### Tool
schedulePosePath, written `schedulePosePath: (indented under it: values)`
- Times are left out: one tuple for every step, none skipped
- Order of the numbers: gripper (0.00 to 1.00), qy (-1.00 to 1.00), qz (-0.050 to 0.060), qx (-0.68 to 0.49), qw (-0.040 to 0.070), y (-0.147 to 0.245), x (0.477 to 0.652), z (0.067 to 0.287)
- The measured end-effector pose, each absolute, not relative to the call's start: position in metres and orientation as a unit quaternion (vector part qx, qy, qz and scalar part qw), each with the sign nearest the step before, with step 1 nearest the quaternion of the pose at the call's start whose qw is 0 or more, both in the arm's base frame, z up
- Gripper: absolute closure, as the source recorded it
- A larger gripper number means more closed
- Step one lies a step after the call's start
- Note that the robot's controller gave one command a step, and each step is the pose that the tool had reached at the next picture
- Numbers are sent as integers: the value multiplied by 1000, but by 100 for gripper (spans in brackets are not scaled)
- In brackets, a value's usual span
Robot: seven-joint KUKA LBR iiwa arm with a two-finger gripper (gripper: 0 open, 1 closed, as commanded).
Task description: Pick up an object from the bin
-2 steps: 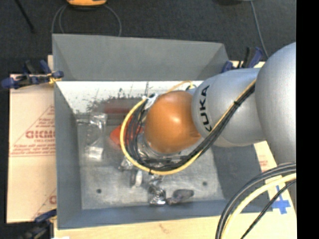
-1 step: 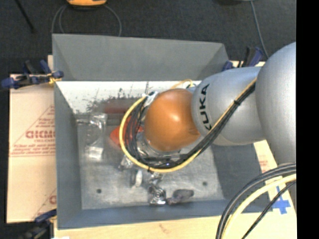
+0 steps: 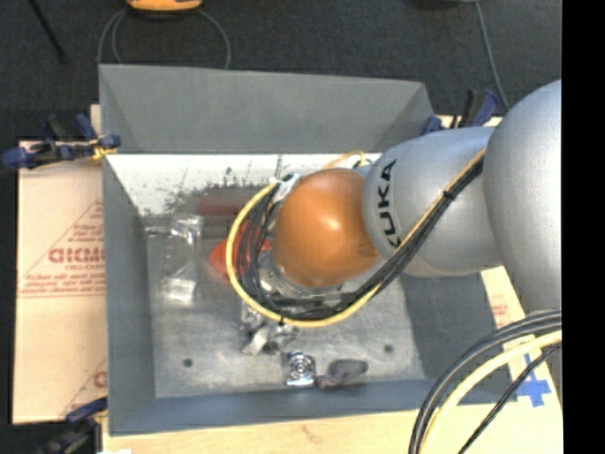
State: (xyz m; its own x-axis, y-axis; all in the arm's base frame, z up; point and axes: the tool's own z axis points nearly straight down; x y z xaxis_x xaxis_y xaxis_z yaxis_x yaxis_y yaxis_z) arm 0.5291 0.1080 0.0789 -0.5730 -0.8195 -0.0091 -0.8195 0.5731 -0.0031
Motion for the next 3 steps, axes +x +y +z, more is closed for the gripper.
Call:
schedulePosePath:
  values:
    - [100,889,-1,-459,3,108,531,101]
    - [100,890,-1,-456,4,107,533,146]
    - [100,891,-1,-454,5,107,535,204]
